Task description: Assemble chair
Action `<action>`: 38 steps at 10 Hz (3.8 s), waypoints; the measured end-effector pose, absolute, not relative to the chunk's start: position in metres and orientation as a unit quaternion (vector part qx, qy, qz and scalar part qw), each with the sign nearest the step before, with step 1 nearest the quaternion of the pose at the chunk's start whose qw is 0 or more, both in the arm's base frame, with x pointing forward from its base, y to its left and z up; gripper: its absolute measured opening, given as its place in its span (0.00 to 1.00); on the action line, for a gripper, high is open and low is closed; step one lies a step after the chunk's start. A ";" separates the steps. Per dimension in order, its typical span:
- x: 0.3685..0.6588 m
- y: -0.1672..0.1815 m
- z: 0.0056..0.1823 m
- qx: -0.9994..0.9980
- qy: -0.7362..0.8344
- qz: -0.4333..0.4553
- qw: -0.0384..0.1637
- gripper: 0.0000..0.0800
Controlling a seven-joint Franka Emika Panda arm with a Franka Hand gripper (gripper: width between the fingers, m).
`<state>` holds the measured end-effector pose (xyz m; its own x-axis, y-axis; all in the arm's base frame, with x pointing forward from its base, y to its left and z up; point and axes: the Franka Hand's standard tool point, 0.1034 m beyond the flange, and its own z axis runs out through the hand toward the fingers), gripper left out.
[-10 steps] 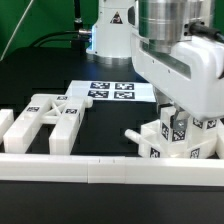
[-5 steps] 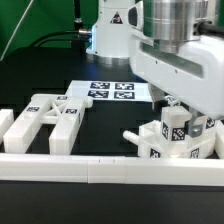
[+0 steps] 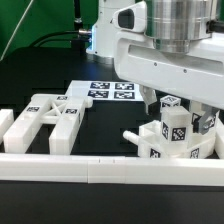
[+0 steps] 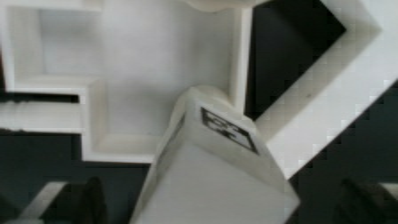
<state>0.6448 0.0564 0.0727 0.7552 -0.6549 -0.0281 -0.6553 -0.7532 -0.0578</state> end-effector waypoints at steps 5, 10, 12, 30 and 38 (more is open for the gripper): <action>0.646 0.062 0.072 -0.977 0.210 -0.008 0.034 0.81; 0.646 0.059 0.072 -0.999 0.034 -0.014 0.027 0.81; 0.645 0.053 0.073 -0.998 -0.053 -0.016 0.019 0.81; 0.646 0.051 0.071 -0.897 0.440 -0.011 0.021 0.36; 0.643 0.052 0.070 -0.727 0.686 0.003 0.030 0.36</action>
Offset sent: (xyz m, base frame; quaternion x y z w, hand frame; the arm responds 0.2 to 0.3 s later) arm -0.0050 0.0121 0.0002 0.0044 0.0056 -0.1806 0.9835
